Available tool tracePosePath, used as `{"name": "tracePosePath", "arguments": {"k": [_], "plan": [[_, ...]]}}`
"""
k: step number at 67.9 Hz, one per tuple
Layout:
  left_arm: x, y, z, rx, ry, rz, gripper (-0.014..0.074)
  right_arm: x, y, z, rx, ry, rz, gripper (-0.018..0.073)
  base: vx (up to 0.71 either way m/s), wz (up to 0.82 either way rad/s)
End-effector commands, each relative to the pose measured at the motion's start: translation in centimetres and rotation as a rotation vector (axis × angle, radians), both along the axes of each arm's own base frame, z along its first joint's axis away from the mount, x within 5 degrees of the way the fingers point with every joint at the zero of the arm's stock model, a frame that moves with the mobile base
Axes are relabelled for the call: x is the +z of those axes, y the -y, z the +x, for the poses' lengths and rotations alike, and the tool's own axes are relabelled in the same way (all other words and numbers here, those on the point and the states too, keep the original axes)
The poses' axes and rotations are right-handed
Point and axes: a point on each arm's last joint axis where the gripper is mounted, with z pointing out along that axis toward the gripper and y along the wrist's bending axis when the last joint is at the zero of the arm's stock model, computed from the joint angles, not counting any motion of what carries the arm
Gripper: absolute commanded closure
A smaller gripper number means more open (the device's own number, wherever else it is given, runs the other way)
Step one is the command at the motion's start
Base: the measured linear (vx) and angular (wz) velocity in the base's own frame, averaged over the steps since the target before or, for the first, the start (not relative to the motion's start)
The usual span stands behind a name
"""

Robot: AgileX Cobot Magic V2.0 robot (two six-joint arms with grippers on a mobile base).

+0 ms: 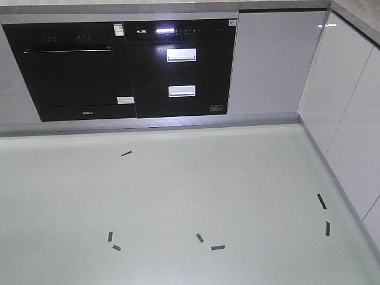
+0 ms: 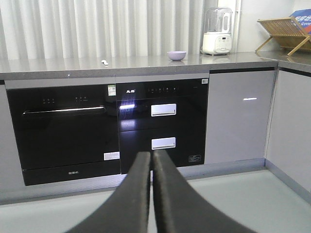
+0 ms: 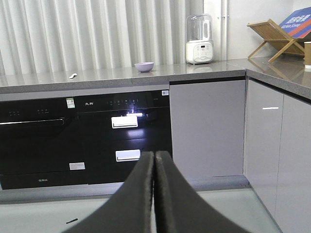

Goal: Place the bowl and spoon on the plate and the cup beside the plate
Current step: 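Drive the base toward the counter holding the spoon and bowl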

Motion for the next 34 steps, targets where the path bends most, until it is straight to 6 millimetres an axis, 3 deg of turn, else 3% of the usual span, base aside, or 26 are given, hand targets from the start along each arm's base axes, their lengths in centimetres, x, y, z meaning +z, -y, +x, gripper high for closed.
{"name": "tracePosePath", "arguments": {"k": [1, 34], "plan": [[1.32, 0.00, -0.26, -0.002, 0.101, -0.023, 0.0603, 0.31, -0.01, -0.06, -0.002, 0.067, -0.008, 0.0570, 0.00, 0.00], [1.32, 0.00, -0.26, -0.002, 0.101, -0.023, 0.0603, 0.32, -0.01, -0.06, -0.002, 0.068, -0.008, 0.0570, 0.00, 0.00]]}}
